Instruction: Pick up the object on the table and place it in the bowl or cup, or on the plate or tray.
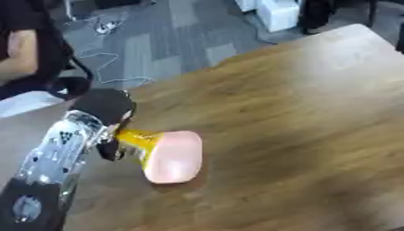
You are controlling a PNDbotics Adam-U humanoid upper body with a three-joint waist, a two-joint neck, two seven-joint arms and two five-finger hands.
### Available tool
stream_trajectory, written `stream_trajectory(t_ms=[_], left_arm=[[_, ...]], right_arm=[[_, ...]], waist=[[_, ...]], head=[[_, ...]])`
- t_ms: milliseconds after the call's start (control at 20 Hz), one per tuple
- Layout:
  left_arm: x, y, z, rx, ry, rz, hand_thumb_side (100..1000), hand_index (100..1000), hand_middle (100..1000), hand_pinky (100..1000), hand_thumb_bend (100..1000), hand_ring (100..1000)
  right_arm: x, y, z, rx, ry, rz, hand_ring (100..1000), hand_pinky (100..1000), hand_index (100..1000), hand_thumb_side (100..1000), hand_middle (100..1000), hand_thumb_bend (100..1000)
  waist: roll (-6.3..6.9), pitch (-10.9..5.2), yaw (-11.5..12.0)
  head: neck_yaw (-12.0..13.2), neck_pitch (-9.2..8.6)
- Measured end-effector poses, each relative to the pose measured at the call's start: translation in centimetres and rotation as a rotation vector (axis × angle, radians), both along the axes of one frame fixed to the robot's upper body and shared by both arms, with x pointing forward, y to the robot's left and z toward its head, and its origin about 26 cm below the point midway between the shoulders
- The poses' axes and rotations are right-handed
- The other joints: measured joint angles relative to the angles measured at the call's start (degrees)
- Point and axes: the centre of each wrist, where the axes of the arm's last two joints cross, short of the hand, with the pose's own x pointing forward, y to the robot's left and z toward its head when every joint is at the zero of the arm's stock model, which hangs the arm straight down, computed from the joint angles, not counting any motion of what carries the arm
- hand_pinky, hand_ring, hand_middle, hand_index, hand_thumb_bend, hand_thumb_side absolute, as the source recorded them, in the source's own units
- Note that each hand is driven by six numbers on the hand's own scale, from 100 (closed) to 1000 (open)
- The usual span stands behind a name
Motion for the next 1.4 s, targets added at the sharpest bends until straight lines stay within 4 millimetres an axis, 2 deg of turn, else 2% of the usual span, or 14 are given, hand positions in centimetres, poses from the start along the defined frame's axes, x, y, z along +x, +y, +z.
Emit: stream_trajectory(t_ms=[400,950,1000,1050,1100,1150,1200,1300,1350,1400], left_arm=[[1.1,-1.4,-1.3,-0.002,0.019,0.005,100,191,100,100,524,122],[2.3,-2.2,-1.5,0.030,-0.007,0.007,100,202,100,100,504,148],[2.3,-2.4,-1.6,0.028,-0.006,0.005,100,227,123,100,481,184],[2.3,-2.5,-1.6,0.024,-0.008,0.001,100,285,201,100,422,260],[2.3,-2.7,-1.6,0.015,-0.012,-0.004,100,275,187,100,434,248],[2.3,-2.8,-1.6,0.007,-0.018,-0.009,100,361,292,100,360,314],[2.3,-2.9,-1.7,-0.001,-0.022,-0.015,100,400,334,124,333,349],[2.3,-3.2,-1.9,-0.020,-0.025,-0.027,100,434,377,154,327,371],[2.3,-3.3,-2.0,-0.027,-0.024,-0.031,107,520,463,236,355,438],[2.4,-3.4,-2.1,-0.032,-0.020,-0.036,131,520,463,236,357,438]], right_arm=[[0.2,0.2,0.3,-0.003,-0.003,0.013,236,100,645,1000,293,100],[0.5,0.7,0.7,0.003,-0.007,0.045,235,100,647,1000,292,100],[0.5,0.8,0.7,0.003,-0.007,0.045,236,100,646,1000,292,100],[0.5,0.8,0.7,0.003,-0.006,0.046,236,100,646,1000,292,100],[0.5,0.8,0.7,0.003,-0.006,0.047,236,100,646,1000,292,100],[0.5,0.8,0.8,0.003,-0.006,0.049,236,100,646,1000,292,100],[0.5,0.8,0.8,0.003,-0.006,0.050,237,100,646,1000,293,100],[0.5,0.8,0.9,0.003,-0.008,0.053,237,100,646,1000,293,100],[0.5,0.8,0.9,0.003,-0.008,0.053,237,100,646,1000,293,100],[0.5,0.8,0.9,0.003,-0.008,0.053,237,100,646,1000,293,100]], waist=[[0.06,0.17,-0.83],[0.06,0.57,-2.01],[0.06,0.59,-2.15],[0.06,0.60,-2.27],[0.06,0.60,-2.27],[0.06,0.60,-2.28],[0.06,0.60,-2.30],[0.06,0.60,-2.43],[0.06,0.60,-2.46],[0.06,0.60,-2.49]], head=[[0.12,0.00],[0.57,0.00],[0.58,0.00],[0.59,0.00],[0.68,0.00],[0.74,0.00],[0.77,0.00],[0.84,0.00],[0.95,0.00],[0.97,0.00]])
